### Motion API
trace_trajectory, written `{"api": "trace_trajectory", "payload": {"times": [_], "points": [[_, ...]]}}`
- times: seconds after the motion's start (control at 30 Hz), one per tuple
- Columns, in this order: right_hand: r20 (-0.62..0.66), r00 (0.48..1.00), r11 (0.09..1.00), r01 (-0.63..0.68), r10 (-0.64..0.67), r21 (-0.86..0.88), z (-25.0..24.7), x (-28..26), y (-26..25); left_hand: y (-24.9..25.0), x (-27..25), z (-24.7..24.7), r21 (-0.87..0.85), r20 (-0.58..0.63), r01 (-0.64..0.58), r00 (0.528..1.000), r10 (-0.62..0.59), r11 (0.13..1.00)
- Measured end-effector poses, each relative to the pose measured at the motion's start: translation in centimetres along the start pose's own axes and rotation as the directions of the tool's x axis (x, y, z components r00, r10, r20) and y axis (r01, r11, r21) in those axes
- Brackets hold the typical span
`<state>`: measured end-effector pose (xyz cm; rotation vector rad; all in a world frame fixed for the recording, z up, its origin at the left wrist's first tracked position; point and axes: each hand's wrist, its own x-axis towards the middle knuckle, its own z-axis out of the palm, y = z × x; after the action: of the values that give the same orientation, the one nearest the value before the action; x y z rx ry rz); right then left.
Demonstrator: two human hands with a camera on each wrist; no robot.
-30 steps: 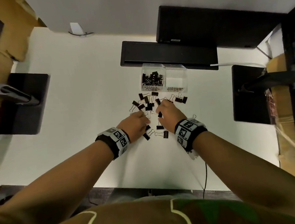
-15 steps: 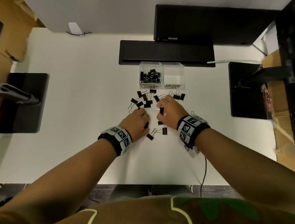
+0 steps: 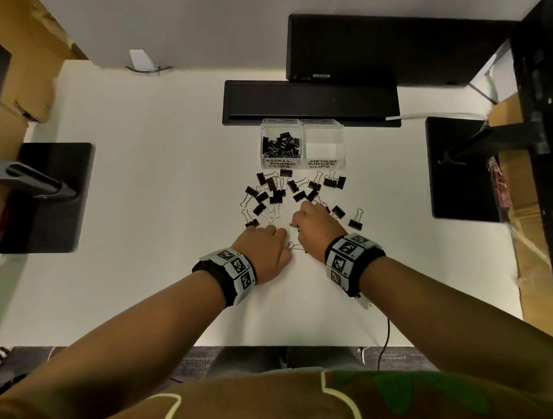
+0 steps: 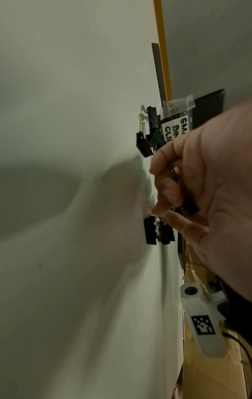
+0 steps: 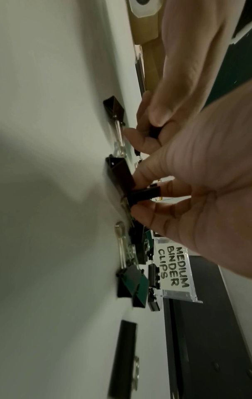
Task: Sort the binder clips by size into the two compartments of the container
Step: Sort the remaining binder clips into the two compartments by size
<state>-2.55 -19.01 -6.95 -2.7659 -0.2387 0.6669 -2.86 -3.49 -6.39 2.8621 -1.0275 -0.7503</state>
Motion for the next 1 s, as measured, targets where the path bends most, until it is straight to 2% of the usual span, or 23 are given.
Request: {"api": "trace_trajectory", "payload": {"times": [0.1, 0.17, 0.3, 0.4, 0.47, 0.63, 0.73, 0.8, 0.93, 1.0], "points": [[0.011, 1.0, 1.0, 0.01, -0.01, 0.01, -0.2, 0.4, 0.1, 0.2, 0.0, 0.3, 0.006, 0.047, 0.0, 0.999, -0.001, 1.0], [-0.022, 1.0, 0.997, -0.002, 0.004, 0.078, -0.6, 0.5, 0.4, 0.1, 0.2, 0.4, 0.033, 0.065, -0.017, 0.998, 0.014, 0.999], [-0.16, 0.979, 0.948, -0.074, 0.128, 0.309, -2.3, 0.5, 1.4, 0.0, 0.3, 0.4, -0.015, 0.038, -0.032, 0.999, 0.032, 0.999], [-0.228, 0.943, 0.859, -0.101, 0.244, 0.503, -4.4, 0.9, 2.4, -0.1, 0.1, 0.5, -0.089, 0.017, -0.025, 0.999, 0.027, 0.996], [-0.268, 0.916, 0.819, -0.101, 0.298, 0.564, -6.3, 1.6, 3.0, 0.0, 0.0, 0.5, -0.113, 0.017, -0.008, 1.0, 0.01, 0.994], [-0.336, 0.862, 0.784, -0.109, 0.381, 0.611, -11.1, 4.4, 4.0, -0.2, 0.3, 0.6, -0.049, 0.03, -0.01, 0.999, 0.012, 0.999], [-0.346, 0.851, 0.796, -0.129, 0.396, 0.591, -12.3, 6.2, 4.4, -0.4, 0.4, 0.4, -0.044, 0.033, -0.009, 0.999, 0.011, 0.999], [-0.336, 0.86, 0.825, -0.157, 0.385, 0.543, -12.2, 7.1, 4.5, -0.4, 0.5, 0.3, -0.082, 0.025, 0.004, 1.0, -0.001, 0.997], [-0.262, 0.913, 0.896, -0.192, 0.313, 0.4, -11.2, 7.8, 4.4, -0.5, 0.7, -0.7, -0.246, -0.018, 0.054, 0.998, -0.061, 0.968], [-0.251, 0.92, 0.896, -0.184, 0.302, 0.404, -10.8, 7.7, 4.5, -0.5, 1.2, -1.8, -0.325, -0.049, 0.074, 0.994, -0.095, 0.943]]}}
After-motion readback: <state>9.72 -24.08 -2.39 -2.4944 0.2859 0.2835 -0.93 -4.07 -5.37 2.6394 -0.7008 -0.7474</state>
